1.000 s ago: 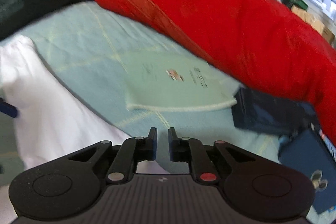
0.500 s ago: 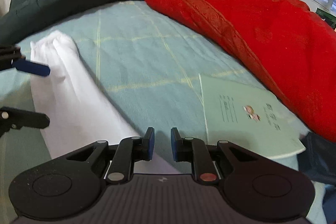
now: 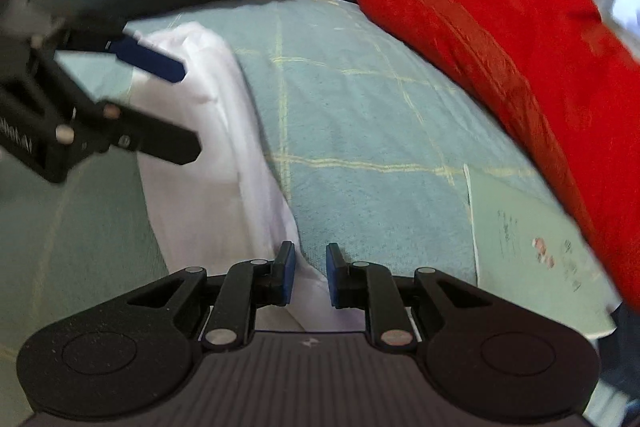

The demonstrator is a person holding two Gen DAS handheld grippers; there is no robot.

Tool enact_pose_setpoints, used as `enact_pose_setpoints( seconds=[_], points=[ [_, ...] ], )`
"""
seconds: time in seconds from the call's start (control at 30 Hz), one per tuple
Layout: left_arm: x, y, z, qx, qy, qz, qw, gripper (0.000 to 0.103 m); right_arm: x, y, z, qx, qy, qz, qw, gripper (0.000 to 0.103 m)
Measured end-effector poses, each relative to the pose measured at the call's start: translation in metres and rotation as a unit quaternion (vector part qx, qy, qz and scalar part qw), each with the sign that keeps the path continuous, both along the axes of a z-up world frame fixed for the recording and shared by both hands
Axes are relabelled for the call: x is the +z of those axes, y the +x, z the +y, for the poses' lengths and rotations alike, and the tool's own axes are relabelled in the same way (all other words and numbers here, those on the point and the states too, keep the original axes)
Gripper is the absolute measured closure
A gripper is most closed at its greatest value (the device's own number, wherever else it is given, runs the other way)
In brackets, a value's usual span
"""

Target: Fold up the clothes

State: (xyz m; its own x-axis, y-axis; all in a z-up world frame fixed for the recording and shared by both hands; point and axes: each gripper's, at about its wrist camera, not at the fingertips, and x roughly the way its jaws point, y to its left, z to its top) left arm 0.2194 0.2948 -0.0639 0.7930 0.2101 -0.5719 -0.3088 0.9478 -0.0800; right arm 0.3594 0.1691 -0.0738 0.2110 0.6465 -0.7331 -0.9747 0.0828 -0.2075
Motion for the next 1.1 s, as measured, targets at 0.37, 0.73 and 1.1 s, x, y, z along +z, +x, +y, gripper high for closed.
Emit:
enact_pose_setpoints(
  seconds=[0.37,0.73,1.1],
  points=[
    [-0.002,0.0,0.004,-0.001,-0.01,-0.001,0.9999,0.017,0.003,0.001,0.0,-0.011,0.002,0.002,1.0,0.073],
    [-0.004,0.0,0.004,-0.003,-0.016,-0.005,0.9998,0.017,0.013,0.021,-0.007,-0.063,0.027,0.034,0.997,0.098],
    [-0.013,0.006,0.008,0.0,-0.024,0.012,0.9996,0.017,0.042,0.072,-0.026,-0.181,0.078,0.069,0.978,0.072]
  ],
)
